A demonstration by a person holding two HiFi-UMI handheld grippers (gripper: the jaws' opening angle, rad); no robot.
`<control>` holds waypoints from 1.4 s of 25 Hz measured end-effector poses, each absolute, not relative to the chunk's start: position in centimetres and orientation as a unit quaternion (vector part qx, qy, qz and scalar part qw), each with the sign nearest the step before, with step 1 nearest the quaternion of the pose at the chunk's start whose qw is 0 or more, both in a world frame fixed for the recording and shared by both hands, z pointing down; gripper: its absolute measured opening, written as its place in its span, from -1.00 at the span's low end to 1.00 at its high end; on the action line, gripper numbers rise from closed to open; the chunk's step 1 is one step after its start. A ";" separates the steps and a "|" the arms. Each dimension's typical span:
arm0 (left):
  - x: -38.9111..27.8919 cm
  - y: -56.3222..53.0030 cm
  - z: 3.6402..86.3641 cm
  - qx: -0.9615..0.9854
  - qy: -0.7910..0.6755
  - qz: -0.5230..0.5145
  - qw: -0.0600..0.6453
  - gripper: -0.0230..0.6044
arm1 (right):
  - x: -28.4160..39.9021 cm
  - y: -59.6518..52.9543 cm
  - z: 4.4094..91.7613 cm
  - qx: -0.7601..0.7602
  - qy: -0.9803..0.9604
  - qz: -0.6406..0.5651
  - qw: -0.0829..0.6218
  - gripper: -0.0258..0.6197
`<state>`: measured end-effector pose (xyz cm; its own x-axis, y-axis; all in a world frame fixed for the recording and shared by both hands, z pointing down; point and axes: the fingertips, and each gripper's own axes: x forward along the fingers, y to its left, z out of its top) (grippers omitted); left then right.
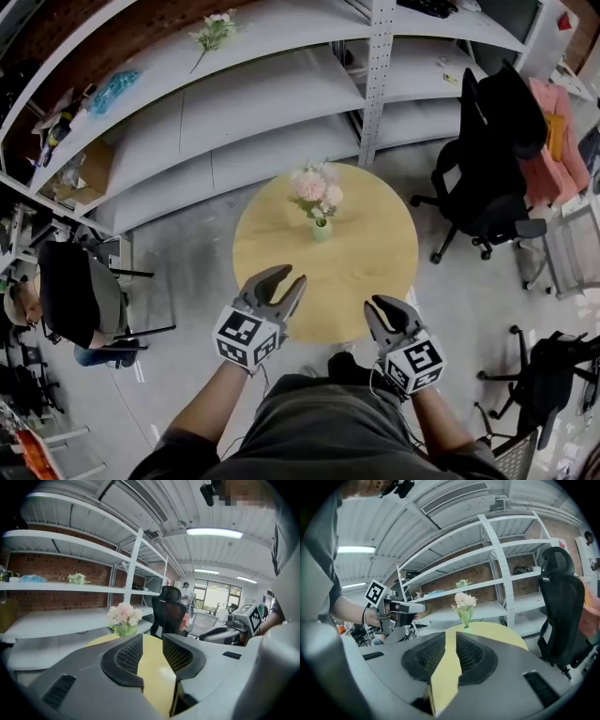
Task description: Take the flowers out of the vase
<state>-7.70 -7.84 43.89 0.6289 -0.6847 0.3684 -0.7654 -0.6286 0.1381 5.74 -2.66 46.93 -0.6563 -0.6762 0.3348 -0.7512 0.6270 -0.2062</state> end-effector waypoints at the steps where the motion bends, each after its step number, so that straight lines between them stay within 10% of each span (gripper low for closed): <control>1: -7.2 -9.1 44.5 0.888 -0.410 0.149 0.143 -0.49 | 5.9 -3.7 47.0 0.392 -0.898 0.159 0.116 -0.80; 16: -5.4 -22.0 57.3 0.855 -0.423 0.228 0.192 0.12 | 3.4 -13.9 47.8 0.330 -0.927 0.126 0.124 -0.37; 35: -2.8 -25.7 60.3 0.888 -0.363 0.228 0.168 -0.29 | 1.7 -16.7 49.7 0.343 -0.917 0.156 0.135 -0.37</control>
<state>-2.81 -25.74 60.27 0.6326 -0.5671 0.5274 -0.7207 -0.6805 0.1327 1.73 -16.70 49.72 -0.7290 -0.5858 0.3542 -0.6701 0.7163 -0.1945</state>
